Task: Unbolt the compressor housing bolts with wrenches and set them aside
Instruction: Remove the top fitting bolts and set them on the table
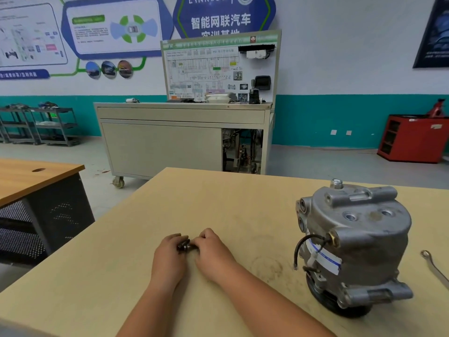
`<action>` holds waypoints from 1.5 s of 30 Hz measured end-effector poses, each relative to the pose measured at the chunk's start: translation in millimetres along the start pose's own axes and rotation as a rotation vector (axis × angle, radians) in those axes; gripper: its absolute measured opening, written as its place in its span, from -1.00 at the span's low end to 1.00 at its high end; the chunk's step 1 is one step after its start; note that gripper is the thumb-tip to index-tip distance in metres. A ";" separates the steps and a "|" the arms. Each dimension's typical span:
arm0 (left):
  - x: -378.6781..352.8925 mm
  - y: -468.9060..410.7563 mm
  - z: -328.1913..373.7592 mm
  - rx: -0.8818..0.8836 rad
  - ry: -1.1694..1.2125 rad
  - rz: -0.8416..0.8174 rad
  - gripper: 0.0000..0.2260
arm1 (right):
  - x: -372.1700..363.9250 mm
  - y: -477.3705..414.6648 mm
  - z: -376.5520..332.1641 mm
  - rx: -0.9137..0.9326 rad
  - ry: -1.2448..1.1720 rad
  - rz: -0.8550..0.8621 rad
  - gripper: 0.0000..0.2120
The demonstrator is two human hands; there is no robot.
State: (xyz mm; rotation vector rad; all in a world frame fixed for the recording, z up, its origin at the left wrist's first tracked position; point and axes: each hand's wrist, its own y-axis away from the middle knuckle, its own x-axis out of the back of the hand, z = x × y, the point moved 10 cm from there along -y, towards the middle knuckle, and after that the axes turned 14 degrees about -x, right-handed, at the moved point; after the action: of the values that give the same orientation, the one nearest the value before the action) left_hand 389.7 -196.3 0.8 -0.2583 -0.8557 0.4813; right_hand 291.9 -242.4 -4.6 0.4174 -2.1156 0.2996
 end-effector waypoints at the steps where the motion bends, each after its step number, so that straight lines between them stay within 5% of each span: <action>1: 0.3 0.6 0.5 -0.005 -0.011 0.005 -0.63 | -1.3 -0.8 -3.7 0.031 0.031 0.015 -0.67; 7: -1.9 4.0 3.9 -0.030 -0.032 0.013 -0.65 | 9.8 -1.4 -4.0 -0.010 0.036 0.149 -0.87; 18: 1.6 7.5 5.4 0.001 0.024 0.043 -0.64 | 6.9 10.4 11.5 -0.080 -0.202 0.007 -0.46; 33: -0.1 5.2 10.4 -0.040 0.036 0.050 -0.64 | 17.2 15.5 -12.2 -0.029 -0.083 -0.046 -0.62; 37: 23.1 8.0 33.1 -0.148 0.137 0.172 -0.63 | 53.4 86.2 -49.1 0.085 -0.130 -0.047 -0.56; 40: 39.9 31.2 81.7 -0.291 0.492 0.272 -0.64 | 110.8 172.6 -92.6 0.358 -0.305 -0.085 -0.61; 42: 11.6 54.7 123.7 -0.262 0.993 -0.002 -0.79 | 194.8 200.0 -84.3 0.453 -0.234 0.219 -0.76; 43: -13.7 75.8 161.1 -0.234 1.264 -0.296 -0.83 | 240.3 200.9 -71.5 0.417 -0.153 0.387 -0.79; 45: -49.0 127.8 229.6 -0.166 1.536 -0.789 -0.71 | 301.2 164.3 -30.5 0.114 0.096 0.437 -0.73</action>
State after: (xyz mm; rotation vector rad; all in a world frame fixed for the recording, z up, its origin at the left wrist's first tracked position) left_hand 146.3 -104.4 62.2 -0.3241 0.5464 -0.5507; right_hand 94.1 -135.4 256.2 -0.0021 -2.0860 0.6797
